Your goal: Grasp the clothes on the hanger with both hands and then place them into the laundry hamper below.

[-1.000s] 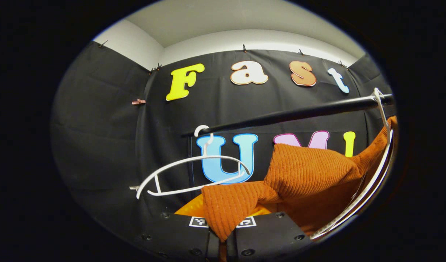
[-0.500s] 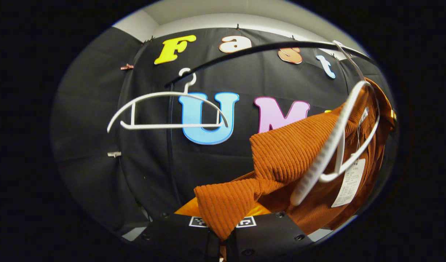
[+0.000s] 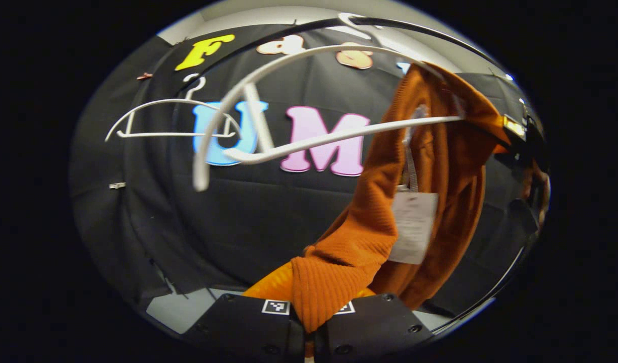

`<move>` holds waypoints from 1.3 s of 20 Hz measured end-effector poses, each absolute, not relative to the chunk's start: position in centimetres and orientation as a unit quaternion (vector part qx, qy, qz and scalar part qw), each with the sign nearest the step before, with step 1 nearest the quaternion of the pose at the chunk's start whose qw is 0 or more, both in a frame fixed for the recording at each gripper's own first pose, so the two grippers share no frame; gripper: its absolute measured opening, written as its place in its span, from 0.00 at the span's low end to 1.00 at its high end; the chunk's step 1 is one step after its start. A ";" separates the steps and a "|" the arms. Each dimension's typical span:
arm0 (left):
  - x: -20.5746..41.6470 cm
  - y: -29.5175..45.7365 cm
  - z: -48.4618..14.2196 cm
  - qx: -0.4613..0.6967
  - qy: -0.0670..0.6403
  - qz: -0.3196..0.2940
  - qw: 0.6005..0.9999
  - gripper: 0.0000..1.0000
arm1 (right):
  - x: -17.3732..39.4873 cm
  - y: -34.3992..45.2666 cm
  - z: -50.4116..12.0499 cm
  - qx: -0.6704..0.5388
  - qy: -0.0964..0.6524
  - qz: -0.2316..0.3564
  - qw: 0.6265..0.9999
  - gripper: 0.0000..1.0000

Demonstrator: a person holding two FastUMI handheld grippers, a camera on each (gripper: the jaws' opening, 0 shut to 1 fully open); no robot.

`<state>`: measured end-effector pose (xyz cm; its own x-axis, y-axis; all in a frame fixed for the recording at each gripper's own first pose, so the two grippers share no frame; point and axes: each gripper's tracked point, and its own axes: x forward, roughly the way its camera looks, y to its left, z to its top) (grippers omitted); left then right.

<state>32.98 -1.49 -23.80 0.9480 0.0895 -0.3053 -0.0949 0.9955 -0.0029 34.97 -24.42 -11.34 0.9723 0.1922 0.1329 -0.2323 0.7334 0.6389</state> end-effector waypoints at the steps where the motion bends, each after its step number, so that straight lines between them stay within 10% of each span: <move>1: 33.3 -2.2 -22.6 -0.005 0.144 0.039 0.989 0.12 | 34.9 -25.1 -11.8 0.361 -0.028 0.110 0.926 0.14; 9: 33.7 2.7 -18.4 -0.040 0.118 0.084 0.989 0.13 | 35.2 -33.8 -20.5 0.438 0.008 -0.078 0.896 0.08; 26: 28.2 5.8 -24.4 -0.030 0.190 0.133 0.972 0.12 | 31.1 -12.5 -34.7 0.285 0.288 0.080 0.911 0.09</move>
<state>28.18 5.77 -24.43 0.8919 0.2482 -0.3781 -0.2707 0.9626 -0.0066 31.14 -12.53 -34.65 0.8213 0.3104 -0.4786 0.0185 0.8241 0.5661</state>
